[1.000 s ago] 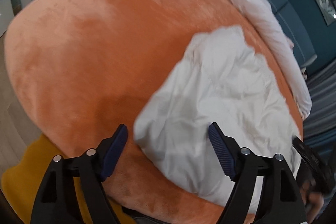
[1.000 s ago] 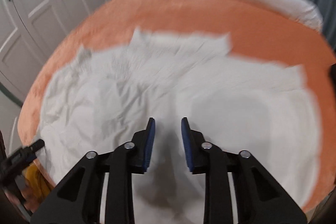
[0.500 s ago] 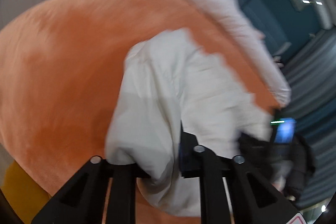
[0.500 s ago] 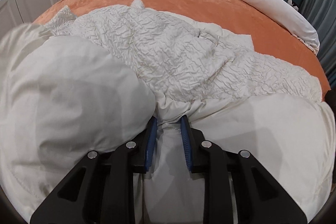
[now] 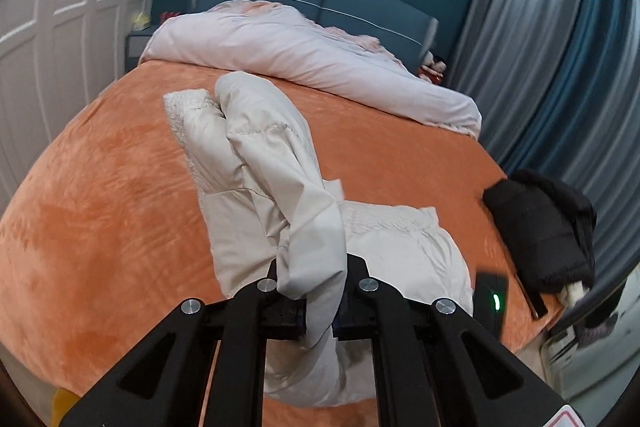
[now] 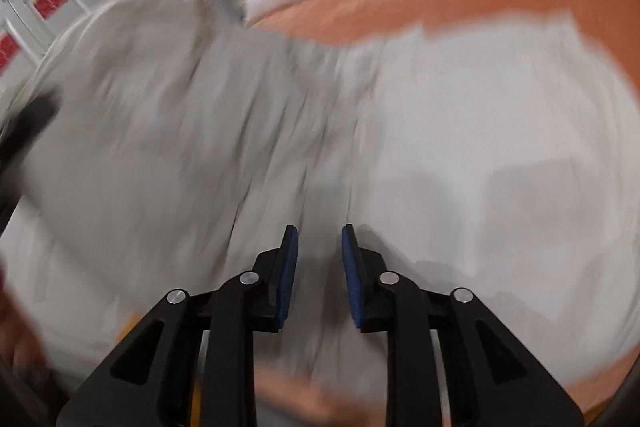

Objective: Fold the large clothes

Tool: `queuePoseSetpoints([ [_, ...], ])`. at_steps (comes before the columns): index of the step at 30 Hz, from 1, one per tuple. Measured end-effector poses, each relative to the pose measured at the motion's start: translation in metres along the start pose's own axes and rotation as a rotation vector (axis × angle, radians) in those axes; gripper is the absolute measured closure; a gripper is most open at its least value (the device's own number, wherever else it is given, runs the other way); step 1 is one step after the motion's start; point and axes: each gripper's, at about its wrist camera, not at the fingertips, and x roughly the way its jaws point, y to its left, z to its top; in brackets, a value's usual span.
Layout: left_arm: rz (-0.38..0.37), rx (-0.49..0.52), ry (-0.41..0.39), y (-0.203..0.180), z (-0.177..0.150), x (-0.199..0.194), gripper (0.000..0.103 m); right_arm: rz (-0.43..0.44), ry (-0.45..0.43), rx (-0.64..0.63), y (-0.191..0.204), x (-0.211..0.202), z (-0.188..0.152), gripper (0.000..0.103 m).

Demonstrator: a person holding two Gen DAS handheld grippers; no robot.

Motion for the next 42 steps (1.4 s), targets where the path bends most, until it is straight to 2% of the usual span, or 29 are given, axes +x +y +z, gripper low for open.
queuePoseSetpoints([
  [3,-0.013,0.052,0.014,-0.026,-0.005,0.002,0.098,0.032,0.105,-0.011,-0.006,0.024,-0.038,0.094],
  [7,-0.038,0.158,0.07,-0.068,-0.015,0.014,0.098,0.077,0.082,0.051,-0.013,0.039,-0.047,0.094],
  [8,-0.051,0.202,0.097,-0.084,-0.021,0.021,0.098,0.096,0.086,0.061,-0.017,0.042,-0.047,0.097],
  [12,-0.121,0.336,0.187,-0.136,-0.047,0.053,0.099,0.263,0.096,0.251,-0.051,0.045,-0.05,0.103],
  [14,-0.152,0.39,0.247,-0.156,-0.06,0.075,0.099,0.293,0.107,0.333,-0.062,0.034,-0.055,0.103],
  [17,-0.147,0.439,0.307,-0.179,-0.08,0.102,0.099,0.306,0.08,0.443,-0.087,0.001,-0.063,0.103],
  [20,-0.142,0.415,0.366,-0.187,-0.092,0.124,0.099,0.228,-0.031,0.505,-0.129,-0.062,-0.071,0.098],
  [22,-0.13,0.424,0.388,-0.192,-0.1,0.135,0.099,0.098,-0.127,0.507,-0.151,-0.116,-0.074,0.097],
  [24,-0.115,0.441,0.405,-0.194,-0.112,0.146,0.099,-0.082,-0.212,0.433,-0.157,-0.165,-0.068,0.094],
  [25,-0.106,0.455,0.411,-0.196,-0.118,0.15,0.099,-0.127,-0.239,0.403,-0.156,-0.18,-0.063,0.092],
  [26,-0.094,0.471,0.413,-0.199,-0.125,0.155,0.099,-0.16,-0.278,0.358,-0.151,-0.199,-0.051,0.084],
  [28,-0.062,0.518,0.409,-0.206,-0.141,0.163,0.099,-0.167,-0.329,0.272,-0.133,-0.217,-0.027,0.068],
  [29,-0.052,0.529,0.408,-0.208,-0.145,0.165,0.099,-0.166,-0.347,0.236,-0.124,-0.22,-0.019,0.055],
  [30,-0.039,0.547,0.404,-0.212,-0.15,0.167,0.099,-0.165,-0.369,0.179,-0.112,-0.221,-0.002,0.049],
  [32,-0.018,0.567,0.394,-0.213,-0.155,0.17,0.099,-0.169,-0.362,0.099,-0.096,-0.211,0.027,0.048],
  [35,0.0,0.581,0.379,-0.213,-0.159,0.171,0.098,-0.165,-0.261,0.01,-0.089,-0.165,0.078,0.043],
  [36,0.002,0.585,0.369,-0.213,-0.159,0.17,0.097,-0.17,-0.21,-0.003,-0.086,-0.149,0.089,0.043],
  [37,-0.001,0.583,0.362,-0.214,-0.158,0.166,0.095,-0.18,-0.165,-0.006,-0.088,-0.13,0.1,0.048],
  [38,-0.001,0.573,0.352,-0.215,-0.156,0.161,0.088,-0.189,-0.147,-0.005,-0.1,-0.128,0.105,0.065],
  [39,-0.03,0.545,0.337,-0.213,-0.15,0.149,0.087,-0.156,-0.126,-0.004,-0.103,-0.116,0.108,0.08],
  [42,-0.119,0.474,0.287,-0.202,-0.126,0.107,0.071,-0.152,-0.156,0.006,-0.106,-0.125,0.103,0.092],
])
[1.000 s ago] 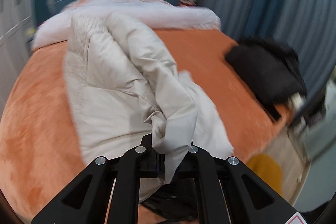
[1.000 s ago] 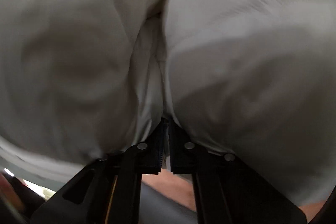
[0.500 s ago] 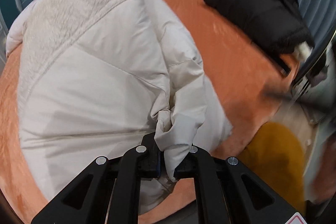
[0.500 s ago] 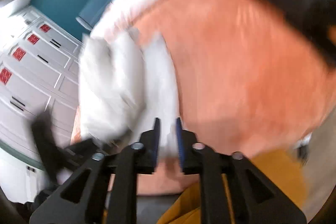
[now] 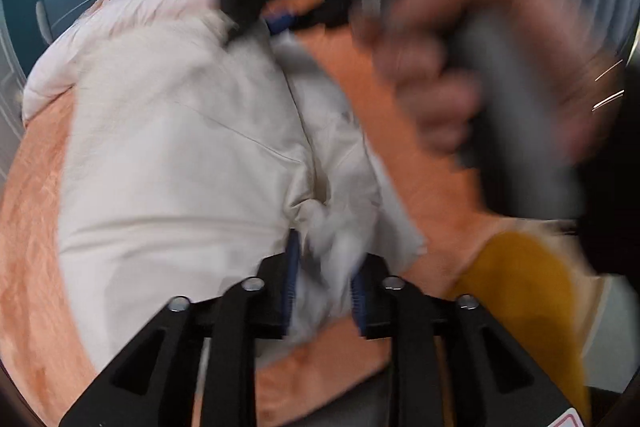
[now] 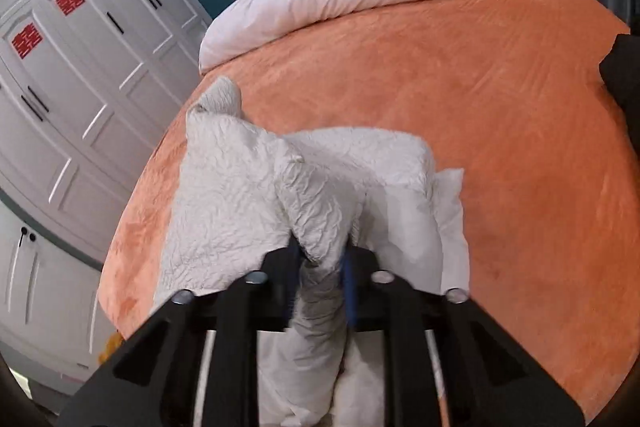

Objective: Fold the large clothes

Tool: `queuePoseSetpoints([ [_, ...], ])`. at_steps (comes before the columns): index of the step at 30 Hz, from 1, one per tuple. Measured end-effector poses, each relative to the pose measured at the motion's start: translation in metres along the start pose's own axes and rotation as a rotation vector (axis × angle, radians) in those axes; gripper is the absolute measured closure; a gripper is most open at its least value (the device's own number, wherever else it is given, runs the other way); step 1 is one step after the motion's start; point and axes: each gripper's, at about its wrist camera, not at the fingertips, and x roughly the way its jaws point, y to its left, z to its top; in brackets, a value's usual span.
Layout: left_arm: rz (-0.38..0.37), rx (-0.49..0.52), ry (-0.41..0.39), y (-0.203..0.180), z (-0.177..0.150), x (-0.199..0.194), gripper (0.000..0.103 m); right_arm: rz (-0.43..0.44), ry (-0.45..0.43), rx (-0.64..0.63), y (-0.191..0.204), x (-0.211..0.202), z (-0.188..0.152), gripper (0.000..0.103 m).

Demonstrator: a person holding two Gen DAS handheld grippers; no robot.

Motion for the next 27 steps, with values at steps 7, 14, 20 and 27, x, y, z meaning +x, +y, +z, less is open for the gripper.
queuePoseSetpoints([
  [7,0.076,-0.19,-0.276,0.075,0.047,-0.081,0.039,-0.057,-0.051,0.159,-0.055,-0.011,-0.013,0.095],
  [14,0.164,-0.34,-0.092,0.127,0.109,0.043,0.041,-0.109,0.002,0.235,-0.08,0.027,-0.029,0.089],
  [20,0.301,-0.258,-0.076,0.112,0.089,0.087,0.035,-0.121,-0.02,0.261,-0.09,0.051,-0.045,0.085],
  [27,0.353,-0.245,-0.121,0.113,0.073,0.107,0.029,-0.086,-0.077,0.293,-0.099,0.066,-0.057,0.085],
])
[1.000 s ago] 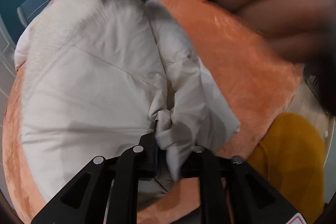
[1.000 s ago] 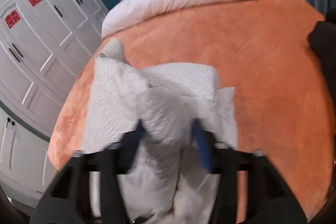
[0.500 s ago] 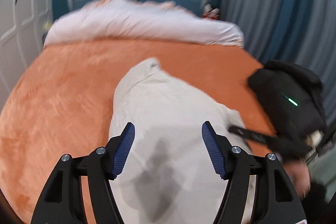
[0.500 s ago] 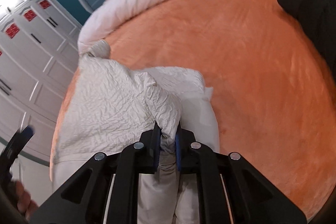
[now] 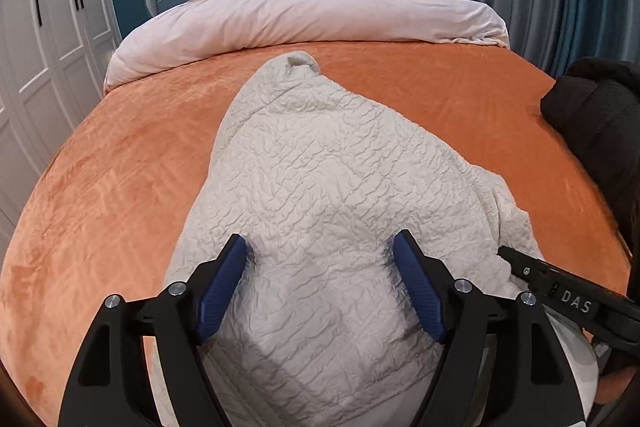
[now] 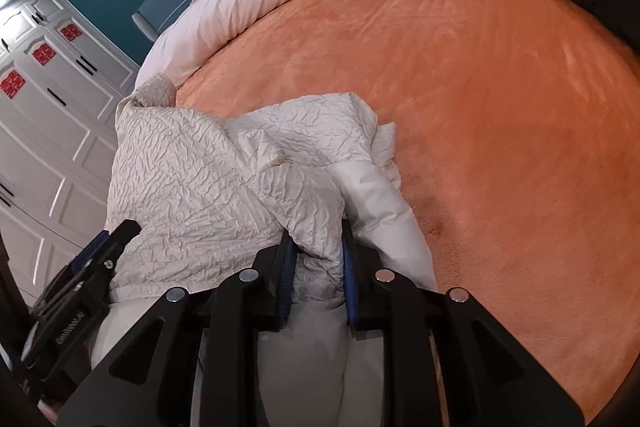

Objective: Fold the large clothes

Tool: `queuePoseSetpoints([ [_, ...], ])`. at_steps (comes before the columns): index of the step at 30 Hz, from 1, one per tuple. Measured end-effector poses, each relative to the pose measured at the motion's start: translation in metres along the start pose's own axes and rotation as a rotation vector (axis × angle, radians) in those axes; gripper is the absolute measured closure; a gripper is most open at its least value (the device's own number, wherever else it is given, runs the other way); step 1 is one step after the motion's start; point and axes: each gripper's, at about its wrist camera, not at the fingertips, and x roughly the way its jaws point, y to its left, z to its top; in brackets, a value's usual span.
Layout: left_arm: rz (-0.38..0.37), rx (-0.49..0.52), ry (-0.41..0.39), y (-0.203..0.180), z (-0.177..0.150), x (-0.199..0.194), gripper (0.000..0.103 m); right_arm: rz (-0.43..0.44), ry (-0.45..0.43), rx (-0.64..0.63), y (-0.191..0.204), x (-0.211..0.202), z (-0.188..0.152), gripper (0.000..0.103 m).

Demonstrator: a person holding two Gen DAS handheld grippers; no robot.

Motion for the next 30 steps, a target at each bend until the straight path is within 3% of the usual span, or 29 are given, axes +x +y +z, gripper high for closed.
queuePoseSetpoints([
  [8,0.036,0.029,-0.035,-0.011,-0.008,0.008,0.028,0.048,-0.022,0.026,-0.012,0.004,-0.007,0.085],
  [19,0.049,0.047,-0.025,-0.014,-0.006,0.009,0.027,-0.009,0.027,-0.018,0.0,-0.005,0.003,0.083],
  [22,0.026,0.056,0.016,-0.003,0.002,-0.015,0.025,-0.096,0.024,-0.048,0.024,-0.048,0.01,0.077],
  [25,-0.008,0.037,0.011,0.015,-0.005,-0.066,0.023,-0.064,-0.013,-0.153,0.051,-0.11,-0.012,0.073],
  [27,-0.006,0.017,0.013,0.025,-0.016,-0.088,0.018,-0.049,-0.003,-0.161,0.052,-0.131,-0.035,0.05],
  [30,-0.031,-0.042,0.086,0.038,-0.041,-0.1,0.018,-0.011,0.051,-0.104,0.039,-0.134,-0.07,0.047],
])
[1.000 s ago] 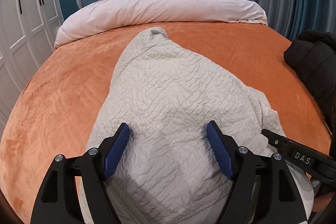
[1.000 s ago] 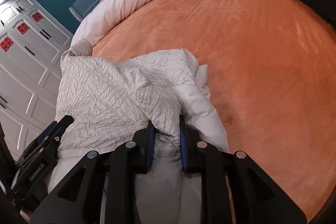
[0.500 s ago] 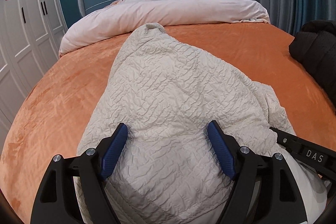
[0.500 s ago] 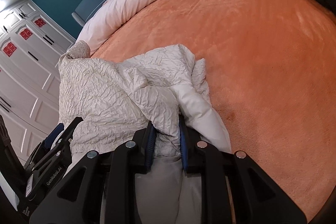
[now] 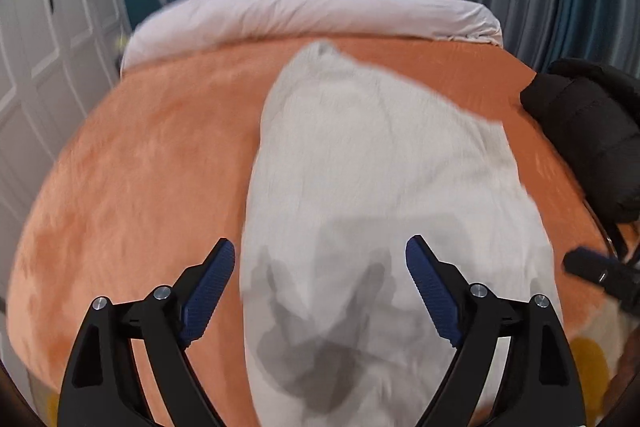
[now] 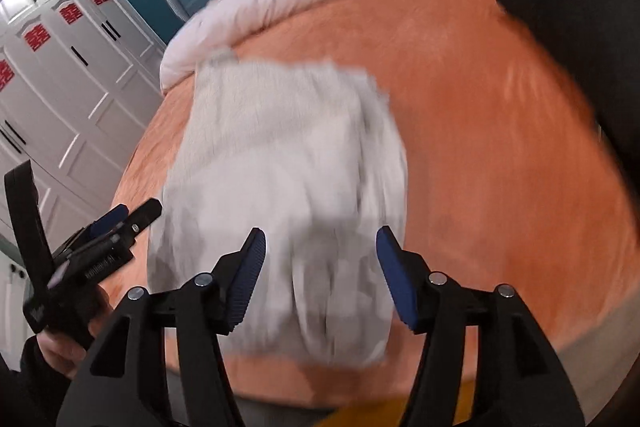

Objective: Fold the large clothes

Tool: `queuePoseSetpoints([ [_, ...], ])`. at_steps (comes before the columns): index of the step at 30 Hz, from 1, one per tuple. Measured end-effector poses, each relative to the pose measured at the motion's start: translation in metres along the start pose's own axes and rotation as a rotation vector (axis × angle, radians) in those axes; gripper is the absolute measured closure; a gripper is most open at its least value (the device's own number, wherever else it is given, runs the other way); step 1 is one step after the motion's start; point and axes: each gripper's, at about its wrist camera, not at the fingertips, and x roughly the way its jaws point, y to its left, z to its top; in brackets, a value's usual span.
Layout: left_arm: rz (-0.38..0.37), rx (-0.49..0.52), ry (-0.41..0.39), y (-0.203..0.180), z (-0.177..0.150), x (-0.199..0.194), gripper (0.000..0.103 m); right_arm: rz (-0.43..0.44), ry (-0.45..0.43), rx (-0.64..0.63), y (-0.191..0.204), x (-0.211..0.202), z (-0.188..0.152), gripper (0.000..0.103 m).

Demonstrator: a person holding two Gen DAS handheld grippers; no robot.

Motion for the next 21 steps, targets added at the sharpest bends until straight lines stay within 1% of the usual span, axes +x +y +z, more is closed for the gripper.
queuePoseSetpoints([
  [2,0.012,-0.01,0.051,0.003,-0.015,0.005,0.018,0.03,0.034,0.039,-0.005,0.009,-0.016,0.047],
  [3,0.019,-0.016,0.08,0.005,-0.025,0.01,0.018,0.045,0.059,0.054,-0.006,0.017,-0.023,0.051],
  [4,0.021,-0.023,0.103,0.006,-0.031,0.013,0.018,0.063,0.075,0.051,-0.005,0.025,-0.029,0.059],
  [5,0.016,-0.042,0.121,0.009,-0.036,0.016,0.018,0.063,0.081,0.041,-0.004,0.029,-0.032,0.075],
  [6,0.01,-0.054,0.127,0.011,-0.038,0.016,0.018,0.049,0.076,0.032,-0.003,0.029,-0.033,0.093],
  [7,0.012,-0.059,0.131,0.012,-0.04,0.015,0.018,0.066,0.058,0.039,-0.002,0.021,-0.03,0.1],
  [10,0.037,-0.043,0.129,0.014,-0.04,0.012,0.018,0.098,-0.033,0.048,-0.004,-0.015,-0.026,0.103],
  [11,0.038,-0.04,0.126,0.014,-0.04,0.011,0.017,0.076,-0.038,0.045,-0.006,-0.02,-0.027,0.103],
  [12,0.045,-0.036,0.127,0.014,-0.041,0.011,0.017,0.014,-0.017,0.034,-0.01,-0.017,-0.031,0.103],
  [13,0.059,-0.035,0.13,0.014,-0.042,0.013,0.016,-0.065,0.008,0.019,-0.015,-0.009,-0.036,0.103],
  [14,0.054,-0.037,0.134,0.013,-0.043,0.015,0.016,-0.074,0.047,0.019,-0.023,0.003,-0.042,0.103],
  [15,0.034,-0.048,0.141,0.013,-0.045,0.016,0.015,-0.078,0.104,0.053,-0.035,0.018,-0.051,0.103],
  [16,0.026,-0.056,0.146,0.013,-0.046,0.016,0.015,-0.092,0.132,0.07,-0.039,0.025,-0.056,0.103],
  [17,0.034,-0.047,0.142,0.01,-0.047,0.015,0.015,-0.11,0.133,0.058,-0.036,0.025,-0.057,0.103],
  [19,0.068,-0.015,0.13,0.007,-0.048,0.013,0.015,-0.179,0.128,-0.02,-0.021,0.024,-0.054,0.103],
  [21,0.075,-0.015,0.131,0.007,-0.048,0.014,0.015,-0.251,0.135,-0.07,-0.009,0.022,-0.05,0.102],
])
